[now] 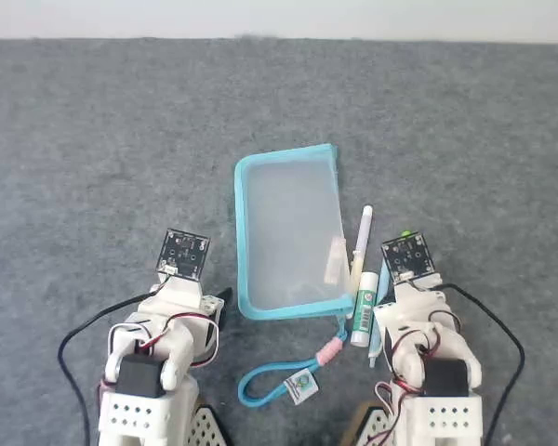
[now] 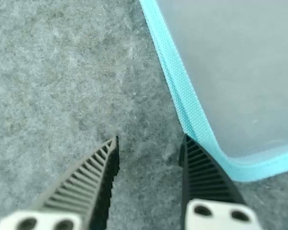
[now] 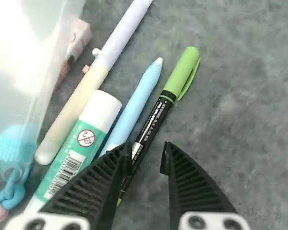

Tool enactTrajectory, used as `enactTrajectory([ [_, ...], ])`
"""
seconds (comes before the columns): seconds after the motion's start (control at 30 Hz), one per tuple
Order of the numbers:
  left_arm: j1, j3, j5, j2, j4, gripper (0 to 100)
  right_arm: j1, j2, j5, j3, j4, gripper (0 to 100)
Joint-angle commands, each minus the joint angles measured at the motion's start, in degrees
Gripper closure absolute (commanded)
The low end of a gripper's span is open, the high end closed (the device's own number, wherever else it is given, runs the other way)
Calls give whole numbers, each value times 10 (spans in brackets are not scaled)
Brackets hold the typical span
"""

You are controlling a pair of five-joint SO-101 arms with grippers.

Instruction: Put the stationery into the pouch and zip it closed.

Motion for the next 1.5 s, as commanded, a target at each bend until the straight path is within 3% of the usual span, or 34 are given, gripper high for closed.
enactTrajectory([
  [0.0, 0, -4, 4, -11, 3, 801, 8, -11, 33, -74, 15, 879],
  [0.23, 1, -4, 4, -11, 3, 801, -44, 18, 35, -186, 39, 879],
  [0.6, 1, -4, 4, -11, 3, 801, -194, 358, 14, -319, 16, 874],
  [0.7, 1, -4, 4, -11, 3, 801, -245, 406, 6, -320, 15, 830],
  [0.9, 1, -4, 4, -11, 3, 801, -255, 422, -65, -321, 11, 690],
  [1.3, 1, -4, 4, -11, 3, 801, -310, 473, -76, -319, 1, 691],
  [1.47, 1, -4, 4, -11, 3, 801, -311, 505, -76, -295, -65, 691],
])
